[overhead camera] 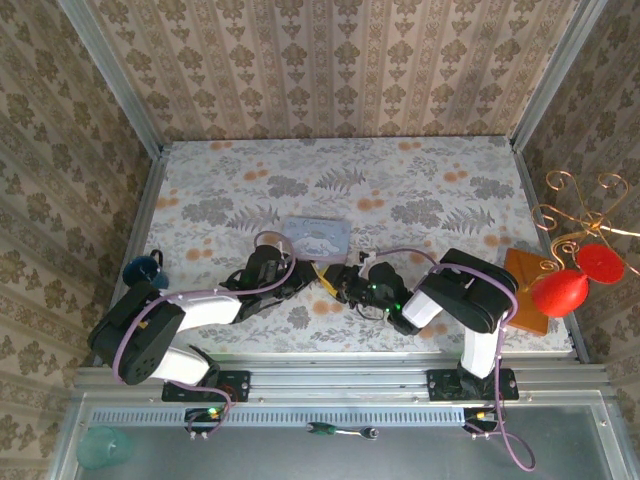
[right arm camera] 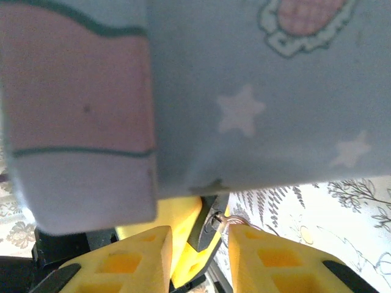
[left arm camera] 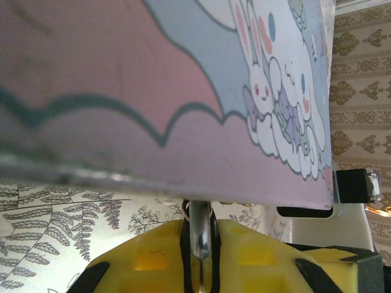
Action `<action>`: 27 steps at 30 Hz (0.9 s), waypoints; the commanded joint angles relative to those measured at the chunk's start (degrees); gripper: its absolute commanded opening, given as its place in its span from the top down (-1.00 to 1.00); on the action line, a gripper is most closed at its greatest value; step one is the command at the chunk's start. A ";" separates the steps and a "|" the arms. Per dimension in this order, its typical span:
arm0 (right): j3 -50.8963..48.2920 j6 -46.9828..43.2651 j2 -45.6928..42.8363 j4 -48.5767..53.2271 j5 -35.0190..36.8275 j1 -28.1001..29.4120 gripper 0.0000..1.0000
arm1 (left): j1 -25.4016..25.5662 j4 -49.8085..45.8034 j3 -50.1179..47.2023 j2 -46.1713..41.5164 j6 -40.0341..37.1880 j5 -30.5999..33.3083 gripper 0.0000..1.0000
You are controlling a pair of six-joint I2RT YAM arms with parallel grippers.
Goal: Unlock the padlock with the key
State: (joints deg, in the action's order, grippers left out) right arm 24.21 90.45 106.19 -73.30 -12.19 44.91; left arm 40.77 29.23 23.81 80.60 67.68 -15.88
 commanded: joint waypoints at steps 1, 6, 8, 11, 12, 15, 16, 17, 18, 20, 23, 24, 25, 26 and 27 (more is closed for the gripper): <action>1.72 -0.34 0.51 -0.82 1.11 0.30 0.37 | 0.10 3.24 -0.34 -1.06 -1.45 -2.14 0.87; 1.15 -1.43 0.61 -0.26 0.42 -0.60 0.36 | 0.04 -1.70 0.63 -1.60 -3.42 -1.76 0.87; 0.73 -2.69 0.02 1.20 -0.58 -1.33 0.35 | -0.06 -4.72 1.04 -1.89 -4.43 -1.03 0.87; 0.54 -6.61 -2.38 5.61 -1.89 -1.91 0.30 | -0.65 -7.39 1.53 -2.36 -5.56 -1.00 0.87; 0.70 -8.34 -3.52 8.04 -2.26 -2.01 0.30 | -0.91 -8.52 1.80 -2.50 -5.87 -1.00 0.87; 2.06 -15.04 -8.74 18.63 -1.94 -1.36 0.27 | -1.55 -10.22 1.94 -3.03 -6.42 -0.84 0.87; 2.97 -17.55 -10.87 22.95 -1.48 -0.81 0.26 | -1.80 -10.51 1.79 -3.29 -6.42 -0.67 0.87; 4.08 -20.46 -13.07 27.15 -0.70 -0.08 0.25 | -1.97 -10.80 1.68 -3.63 -6.43 -0.48 0.87; 5.06 -23.02 -15.01 31.10 0.21 0.48 0.25 | -2.10 -11.07 1.59 -3.84 -6.43 -0.31 0.87; 7.33 -29.35 -19.95 40.57 3.54 1.91 0.22 | -2.43 -11.60 1.50 -4.39 -6.49 -0.03 0.87; 10.11 -37.10 -24.82 50.41 7.25 3.29 0.20 | -2.94 -12.24 1.32 -4.97 -6.49 0.10 0.88; 10.64 -39.02 -25.95 52.09 8.15 3.56 0.20 | -3.08 -12.38 1.32 -5.14 -6.46 0.14 0.87; 10.99 -40.82 -26.09 53.49 9.10 3.83 0.19 | -3.29 -12.58 1.24 -5.40 -6.40 0.20 0.88; 11.23 -42.47 -28.46 54.64 9.85 4.13 0.19 | -3.48 -12.68 1.11 -5.70 -6.42 0.23 0.87; 11.43 -43.94 -29.09 55.31 10.58 4.34 0.19 | -3.67 -12.83 0.98 -5.92 -6.37 0.23 0.88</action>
State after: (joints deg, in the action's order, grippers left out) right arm 34.70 56.42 79.57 -28.75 -6.92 48.64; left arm 37.78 16.60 24.01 76.58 62.72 -15.84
